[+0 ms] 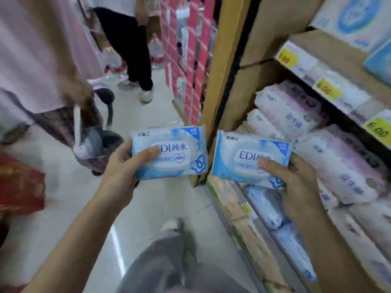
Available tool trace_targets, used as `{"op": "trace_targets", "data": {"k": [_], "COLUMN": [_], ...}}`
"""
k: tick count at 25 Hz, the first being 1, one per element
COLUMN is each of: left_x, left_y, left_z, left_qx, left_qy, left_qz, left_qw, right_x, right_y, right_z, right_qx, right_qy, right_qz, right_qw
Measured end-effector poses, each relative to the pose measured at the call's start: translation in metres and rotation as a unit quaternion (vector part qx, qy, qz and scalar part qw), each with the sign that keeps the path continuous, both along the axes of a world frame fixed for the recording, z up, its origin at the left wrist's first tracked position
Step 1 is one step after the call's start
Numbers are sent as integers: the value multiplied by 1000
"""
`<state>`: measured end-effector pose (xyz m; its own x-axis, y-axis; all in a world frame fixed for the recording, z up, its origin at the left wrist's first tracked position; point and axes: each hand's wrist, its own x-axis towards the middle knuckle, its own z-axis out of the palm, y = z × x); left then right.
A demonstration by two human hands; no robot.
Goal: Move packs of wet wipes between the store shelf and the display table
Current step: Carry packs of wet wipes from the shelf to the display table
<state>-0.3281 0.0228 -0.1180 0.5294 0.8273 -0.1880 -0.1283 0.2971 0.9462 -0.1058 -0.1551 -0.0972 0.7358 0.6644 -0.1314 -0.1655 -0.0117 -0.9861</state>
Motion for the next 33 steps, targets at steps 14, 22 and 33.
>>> {"op": "trace_targets", "data": {"k": [14, 22, 33], "left_x": [-383, -591, -805], "left_y": [-221, -328, -281], "left_z": [-53, -54, -74], "left_qx": [-140, -157, -187], "left_qy": [8, 44, 35], "left_qz": [546, 686, 745], "left_qw": [826, 709, 639], "right_x": [-369, -622, -874], "right_y": [98, 52, 132], "right_z": [-51, -77, -107], "right_qx": [-123, -174, -201], "right_qy": [-4, 16, 4], "right_qz": [525, 652, 699], "right_qw": [842, 737, 686]}}
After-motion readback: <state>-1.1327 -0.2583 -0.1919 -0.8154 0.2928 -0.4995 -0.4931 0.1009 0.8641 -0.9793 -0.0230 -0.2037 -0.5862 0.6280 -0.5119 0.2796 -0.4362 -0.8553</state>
